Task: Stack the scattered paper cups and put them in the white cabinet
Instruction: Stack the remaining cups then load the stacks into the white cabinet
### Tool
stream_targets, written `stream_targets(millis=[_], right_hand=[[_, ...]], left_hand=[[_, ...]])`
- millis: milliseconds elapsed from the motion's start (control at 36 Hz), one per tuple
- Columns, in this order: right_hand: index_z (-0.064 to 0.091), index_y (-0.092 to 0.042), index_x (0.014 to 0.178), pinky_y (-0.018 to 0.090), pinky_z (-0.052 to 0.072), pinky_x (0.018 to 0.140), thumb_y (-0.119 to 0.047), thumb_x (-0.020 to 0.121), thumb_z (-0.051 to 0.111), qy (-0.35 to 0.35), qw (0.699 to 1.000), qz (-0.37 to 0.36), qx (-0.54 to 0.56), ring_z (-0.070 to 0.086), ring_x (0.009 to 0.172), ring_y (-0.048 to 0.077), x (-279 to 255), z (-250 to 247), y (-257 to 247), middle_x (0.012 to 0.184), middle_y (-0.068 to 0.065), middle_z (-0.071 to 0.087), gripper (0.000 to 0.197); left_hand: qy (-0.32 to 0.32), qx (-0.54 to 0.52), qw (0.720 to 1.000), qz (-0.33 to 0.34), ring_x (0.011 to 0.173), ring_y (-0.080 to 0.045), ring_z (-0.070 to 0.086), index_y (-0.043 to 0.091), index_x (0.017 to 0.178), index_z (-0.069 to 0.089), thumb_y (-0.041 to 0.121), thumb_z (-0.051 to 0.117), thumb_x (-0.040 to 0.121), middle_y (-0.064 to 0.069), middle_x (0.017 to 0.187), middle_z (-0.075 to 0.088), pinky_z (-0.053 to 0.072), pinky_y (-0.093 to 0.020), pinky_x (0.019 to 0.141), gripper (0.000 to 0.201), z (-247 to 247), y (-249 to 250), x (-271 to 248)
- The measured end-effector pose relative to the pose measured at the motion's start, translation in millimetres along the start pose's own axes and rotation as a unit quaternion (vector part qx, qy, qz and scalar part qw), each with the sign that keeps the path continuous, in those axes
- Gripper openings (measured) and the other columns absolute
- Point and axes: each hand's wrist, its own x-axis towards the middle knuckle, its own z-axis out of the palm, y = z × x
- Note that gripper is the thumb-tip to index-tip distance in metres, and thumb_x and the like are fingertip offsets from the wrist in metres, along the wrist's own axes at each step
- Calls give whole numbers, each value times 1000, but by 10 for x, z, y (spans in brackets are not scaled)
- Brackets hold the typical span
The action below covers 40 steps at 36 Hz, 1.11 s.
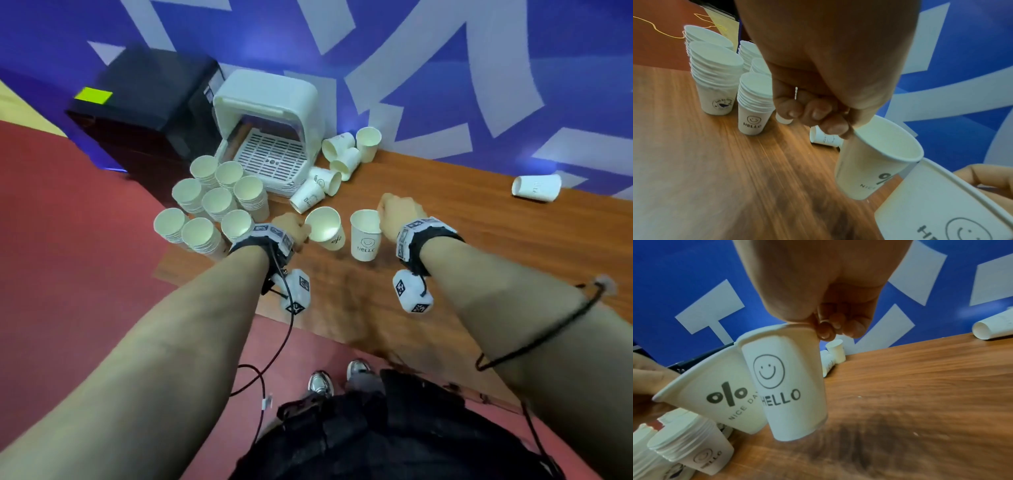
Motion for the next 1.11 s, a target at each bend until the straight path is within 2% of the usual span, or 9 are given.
stream_targets(millis=[167, 222, 306, 389, 444, 500, 639, 806, 1111], right_hand=[[61, -5, 105, 32, 39, 64, -11, 98, 42, 10, 999, -36, 38, 53, 76, 32, 384, -162, -472, 102, 19, 66, 21], [61, -3, 103, 31, 38, 64, -10, 98, 42, 9, 997, -63, 42, 52, 77, 30, 528, -182, -605, 102, 20, 66, 21], [61, -2, 110, 32, 41, 65, -9, 99, 42, 2, 994, -93, 54, 58, 83, 31, 758, -228, -810, 106, 19, 67, 23], [63, -5, 112, 36, 49, 80, -11, 98, 42, -5, 991, -101, 86, 62, 101, 35, 916, -242, -1038, 109, 16, 66, 25], [65, -7, 104, 39, 51, 85, -14, 96, 45, -7, 989, -95, 112, 62, 99, 35, 993, -251, -1254, 104, 15, 67, 23], [65, -7, 98, 40, 52, 82, -14, 95, 45, -11, 987, -98, 129, 62, 94, 35, 1073, -250, -1464, 99, 16, 67, 21], [58, -8, 96, 34, 45, 70, -11, 94, 45, -6, 984, -110, 140, 62, 93, 35, 1299, -245, -1991, 100, 17, 67, 13], [62, 1, 104, 41, 52, 83, -5, 93, 47, 21, 978, -46, 202, 61, 97, 36, 1501, -120, -2513, 103, 22, 65, 20], [61, -2, 108, 40, 50, 81, -9, 95, 47, 62, 974, 62, 207, 60, 101, 38, 1596, 195, -3034, 104, 21, 67, 20]], left_hand=[[24, -9, 1000, 4, 55, -16, 45, 8, 69, 59, 24, 45, 97, 4, 49, 54, 33, -24, 53, 35, -385, -81, 186], [42, -4, 999, -14, 61, -17, 44, 8, 73, 58, 33, 42, 95, 0, 64, 55, 32, -25, 55, 36, -502, -135, 259], [62, -24, 997, -31, 68, -19, 50, 12, 69, 57, 26, 49, 98, -7, 79, 59, 36, -24, 56, 33, -732, -280, 417], [68, -22, 997, -38, 71, -24, 52, 7, 72, 57, 26, 48, 97, -9, 73, 58, 35, -28, 54, 33, -956, -421, 467], [82, -34, 995, -48, 71, -27, 54, 0, 76, 63, 26, 46, 96, -16, 75, 63, 42, -32, 63, 37, -1114, -540, 495], [91, -61, 992, -58, 69, -26, 56, -3, 81, 68, 24, 45, 96, -17, 75, 67, 48, -36, 72, 39, -1253, -698, 557], [135, -127, 978, -99, 60, -20, 59, 12, 65, 67, 22, 45, 91, -3, 57, 66, 50, -28, 67, 36, -1600, -1112, 764], [169, -172, 965, -106, 66, -25, 64, 8, 76, 72, 24, 45, 87, -7, 69, 72, 50, -28, 65, 33, -1939, -1560, 1150], [91, -182, 976, -80, 70, -23, 70, 9, 72, 73, 26, 46, 86, -2, 65, 72, 57, -31, 75, 35, -2154, -2014, 1570]])
